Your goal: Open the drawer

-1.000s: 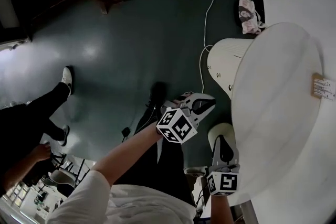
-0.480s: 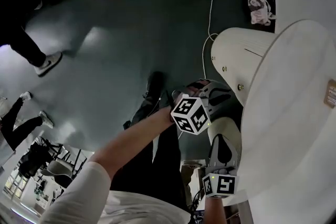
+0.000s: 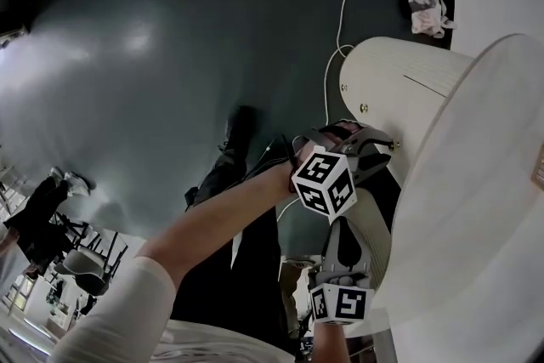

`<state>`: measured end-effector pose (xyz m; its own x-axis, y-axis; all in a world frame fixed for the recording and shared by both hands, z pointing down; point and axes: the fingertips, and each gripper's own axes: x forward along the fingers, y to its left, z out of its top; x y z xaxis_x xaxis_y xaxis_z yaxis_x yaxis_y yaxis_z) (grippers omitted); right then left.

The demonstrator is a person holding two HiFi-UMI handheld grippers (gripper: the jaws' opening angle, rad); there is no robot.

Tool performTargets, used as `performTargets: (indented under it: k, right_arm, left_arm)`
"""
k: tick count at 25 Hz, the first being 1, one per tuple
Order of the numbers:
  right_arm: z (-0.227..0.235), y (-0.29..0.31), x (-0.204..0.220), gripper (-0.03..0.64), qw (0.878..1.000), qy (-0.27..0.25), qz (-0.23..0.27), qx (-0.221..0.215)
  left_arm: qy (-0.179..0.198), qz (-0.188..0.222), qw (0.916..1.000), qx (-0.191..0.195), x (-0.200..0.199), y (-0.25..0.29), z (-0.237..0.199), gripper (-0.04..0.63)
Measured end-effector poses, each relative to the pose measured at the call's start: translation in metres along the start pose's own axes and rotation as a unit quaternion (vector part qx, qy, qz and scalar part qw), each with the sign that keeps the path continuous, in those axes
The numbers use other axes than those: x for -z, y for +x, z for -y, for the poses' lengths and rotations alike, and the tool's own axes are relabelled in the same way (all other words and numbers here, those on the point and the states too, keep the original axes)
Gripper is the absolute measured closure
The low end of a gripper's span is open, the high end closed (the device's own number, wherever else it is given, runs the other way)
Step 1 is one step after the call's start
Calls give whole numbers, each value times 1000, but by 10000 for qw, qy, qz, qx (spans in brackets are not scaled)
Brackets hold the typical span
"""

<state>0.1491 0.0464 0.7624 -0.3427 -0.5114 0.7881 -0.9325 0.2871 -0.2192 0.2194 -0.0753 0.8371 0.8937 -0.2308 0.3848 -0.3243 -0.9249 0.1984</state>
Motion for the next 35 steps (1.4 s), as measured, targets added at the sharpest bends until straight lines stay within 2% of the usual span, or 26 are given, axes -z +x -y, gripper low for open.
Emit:
performTargets:
  k: [7,10,16,24,35]
  right_arm:
    - [2,5,13,606,9998,190,-19,51]
    - [7,7,17,606,9997,247,-20,78]
    - [9,10,19,606,9994,326,9,97]
    - [3,15,19,606,9995,329,17,21]
    - [-5,23,26,606,9994,324,75,-112]
  left_arm:
    - [55,-37,10000,-26,7,21,2,448]
    - [91,-8,9999,-113,8,24,-1,483]
    - [-38,72,9998,-164,9,24,1,485]
    - [-53,41,10000,20,16,10,2,486]
    - [-106,24,9999,17,32,-17,4,486]
